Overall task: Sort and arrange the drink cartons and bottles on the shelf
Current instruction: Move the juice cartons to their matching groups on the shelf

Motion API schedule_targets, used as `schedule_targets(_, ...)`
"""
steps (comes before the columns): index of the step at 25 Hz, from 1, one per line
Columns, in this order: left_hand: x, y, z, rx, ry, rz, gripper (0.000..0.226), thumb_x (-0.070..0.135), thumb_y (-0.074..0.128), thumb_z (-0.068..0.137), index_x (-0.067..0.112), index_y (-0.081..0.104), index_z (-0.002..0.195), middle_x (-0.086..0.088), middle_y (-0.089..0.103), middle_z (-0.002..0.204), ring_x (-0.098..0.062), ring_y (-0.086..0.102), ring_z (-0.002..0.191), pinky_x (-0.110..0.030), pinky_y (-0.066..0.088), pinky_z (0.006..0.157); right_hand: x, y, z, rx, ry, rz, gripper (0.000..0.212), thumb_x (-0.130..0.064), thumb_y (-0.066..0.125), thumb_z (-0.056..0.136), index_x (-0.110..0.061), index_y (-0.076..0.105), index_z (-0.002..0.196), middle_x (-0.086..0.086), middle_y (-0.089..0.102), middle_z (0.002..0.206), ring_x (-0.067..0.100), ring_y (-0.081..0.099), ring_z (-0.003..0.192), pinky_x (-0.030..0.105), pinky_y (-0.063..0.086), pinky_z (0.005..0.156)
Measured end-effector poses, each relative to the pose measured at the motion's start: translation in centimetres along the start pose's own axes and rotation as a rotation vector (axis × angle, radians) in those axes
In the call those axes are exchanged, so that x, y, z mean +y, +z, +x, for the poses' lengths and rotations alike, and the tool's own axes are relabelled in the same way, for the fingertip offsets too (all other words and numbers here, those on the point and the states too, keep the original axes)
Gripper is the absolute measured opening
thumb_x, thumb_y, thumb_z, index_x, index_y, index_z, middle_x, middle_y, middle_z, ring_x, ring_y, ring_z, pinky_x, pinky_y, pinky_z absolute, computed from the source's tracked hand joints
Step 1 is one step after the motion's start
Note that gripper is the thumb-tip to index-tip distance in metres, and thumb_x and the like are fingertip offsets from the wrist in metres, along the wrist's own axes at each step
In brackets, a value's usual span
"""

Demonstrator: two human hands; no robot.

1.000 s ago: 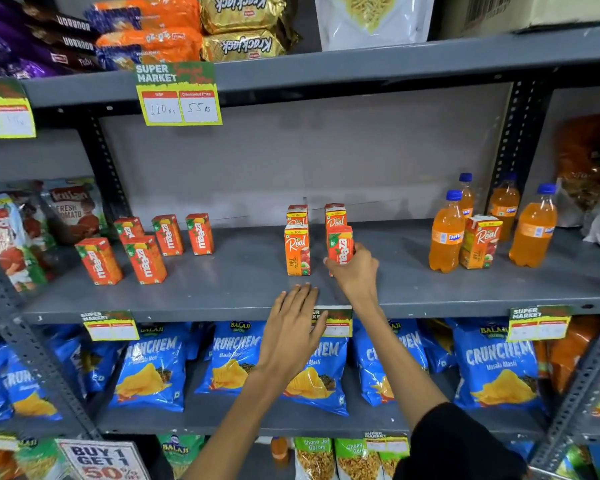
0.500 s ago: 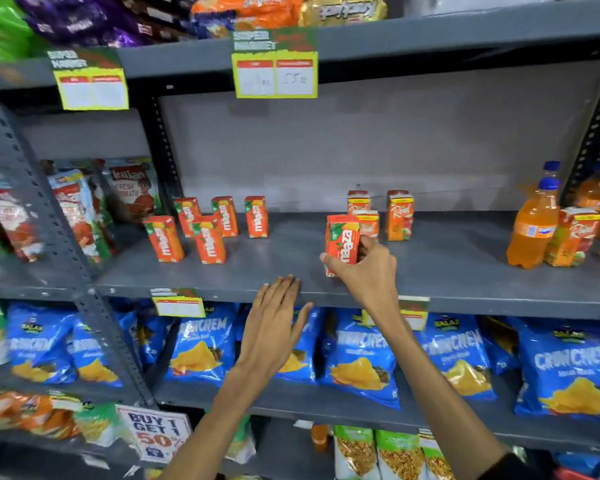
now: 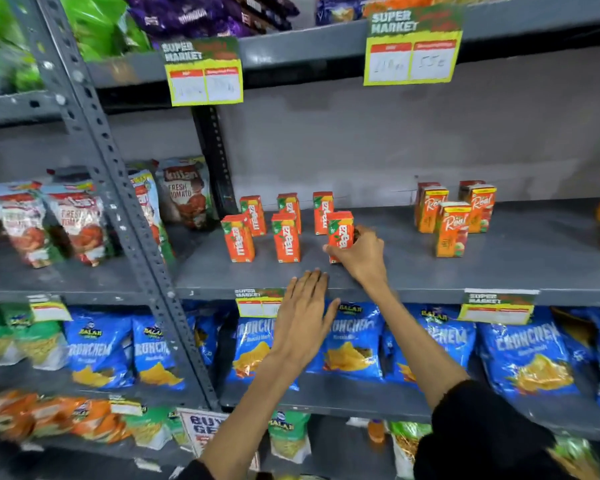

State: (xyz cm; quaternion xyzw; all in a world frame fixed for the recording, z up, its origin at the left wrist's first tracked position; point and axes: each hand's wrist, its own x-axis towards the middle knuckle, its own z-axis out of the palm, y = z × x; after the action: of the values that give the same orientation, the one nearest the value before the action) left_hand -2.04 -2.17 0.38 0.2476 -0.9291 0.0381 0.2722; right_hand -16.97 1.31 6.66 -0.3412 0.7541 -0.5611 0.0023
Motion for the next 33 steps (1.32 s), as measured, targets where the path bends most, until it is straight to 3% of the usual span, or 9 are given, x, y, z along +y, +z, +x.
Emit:
schedule_targets(7, -0.4, 0.6, -0.3, 0.043, 0.009, -0.031, 0.052, 0.038, 0.045, 0.102, 0.007, 0.047, 0.144, -0.010, 0.050, 0.151, -0.025, 0.043, 0.142, -0.045, 0.029, 0.122, 0.5, 1.8, 1.0, -0.019, 0.033, 0.001, 0.051, -0.030, 0.089, 0.073, -0.006, 0.067, 0.112, 0.012, 0.076, 0.109, 0.017, 0.069, 0.089, 0.029, 0.054, 0.083)
schedule_targets(12, -0.2, 1.0, -0.3, 0.046, -0.006, -0.052, 0.057, 0.044, 0.037, 0.103, 0.008, 0.044, 0.147, -0.008, 0.048, 0.153, -0.023, 0.039, 0.145, -0.044, 0.026, 0.123, 0.5, 2.0, 0.9, -0.035, 0.069, 0.051, 0.070, -0.031, 0.087, 0.076, -0.004, 0.056, 0.132, 0.013, 0.072, 0.123, 0.025, 0.071, 0.109, 0.034, 0.057, 0.094)
schedule_targets(15, 0.0, 1.0, -0.3, 0.051, -0.012, -0.023, 0.060, 0.047, 0.032, 0.102, 0.008, 0.045, 0.146, -0.009, 0.049, 0.152, -0.025, 0.041, 0.144, -0.047, 0.027, 0.123, 1.3, 0.5, -0.2, 0.016, 0.059, 0.077, 0.080, -0.036, 0.085, 0.078, -0.007, 0.048, 0.143, 0.011, 0.069, 0.126, 0.022, 0.065, 0.116, 0.027, 0.051, 0.095)
schedule_targets(19, 3.5, 1.5, -0.2, 0.070, -0.022, -0.073, 0.055, 0.045, 0.041, 0.103, 0.009, 0.050, 0.144, -0.008, 0.052, 0.150, -0.025, 0.043, 0.143, -0.047, 0.027, 0.123, 3.7, -4.9, -2.1, 0.125, -0.008, 0.088, 0.059, -0.037, 0.079, 0.083, -0.011, 0.060, 0.133, 0.005, 0.072, 0.114, 0.012, 0.068, 0.105, 0.021, 0.055, 0.092)
schedule_targets(22, 8.3, 2.1, 0.5, 0.069, 0.016, -0.120, 0.052, 0.044, 0.044, 0.103, 0.010, 0.052, 0.142, -0.008, 0.053, 0.149, -0.024, 0.046, 0.141, -0.046, 0.029, 0.122, 6.0, -10.9, -2.7, 0.203, -0.054, 0.079, 0.040, -0.031, 0.074, 0.089, -0.011, 0.066, 0.124, 0.002, 0.074, 0.105, 0.013, 0.072, 0.097, 0.022, 0.059, 0.088)
schedule_targets(26, 16.8, 2.6, 1.9, 0.104, 0.020, -0.202, 0.054, 0.041, 0.049, 0.102, 0.007, 0.050, 0.143, -0.010, 0.053, 0.149, -0.025, 0.049, 0.138, -0.046, 0.032, 0.120, 10.2, -20.3, -1.8, 0.346, -0.102, -0.020, 0.030, -0.024, 0.069, 0.093, -0.006, 0.072, 0.117, 0.004, 0.077, 0.095, -0.005, 0.066, 0.076, -0.004, 0.046, 0.075)
schedule_targets(28, 20.6, 3.0, 2.5, 0.093, 0.021, -0.217, 0.056, 0.041, 0.048, 0.102, 0.006, 0.046, 0.146, -0.009, 0.050, 0.151, -0.025, 0.046, 0.141, -0.046, 0.030, 0.122, 12.5, -24.9, -1.0, 0.414, -0.076, -0.045, 0.031, -0.020, 0.066, 0.094, -0.005, 0.071, 0.121, 0.008, 0.078, 0.104, 0.006, 0.071, 0.083, 0.005, 0.051, 0.085)
schedule_targets(30, 24.5, 3.6, 3.3, 0.098, 0.049, -0.211, 0.057, 0.042, 0.047, 0.103, 0.006, 0.046, 0.146, -0.009, 0.049, 0.152, -0.024, 0.046, 0.141, -0.047, 0.030, 0.121, 14.7, -29.5, -0.1, 0.493, -0.027, -0.035, 0.034, -0.017, 0.064, 0.094, -0.005, 0.068, 0.126, 0.012, 0.075, 0.113, 0.021, 0.073, 0.098, 0.029, 0.056, 0.095)
schedule_targets(33, 29.2, 4.2, 4.4, 0.105, 0.053, -0.205, 0.055, 0.043, 0.048, 0.102, 0.006, 0.051, 0.143, -0.009, 0.053, 0.149, -0.024, 0.049, 0.138, -0.047, 0.032, 0.120, 17.5, -34.7, 0.9, 0.627, -0.007, -0.082, 0.040, -0.011, 0.061, 0.093, -0.004, 0.061, 0.132, 0.017, 0.069, 0.123, 0.031, 0.066, 0.113, 0.040, 0.050, 0.102)
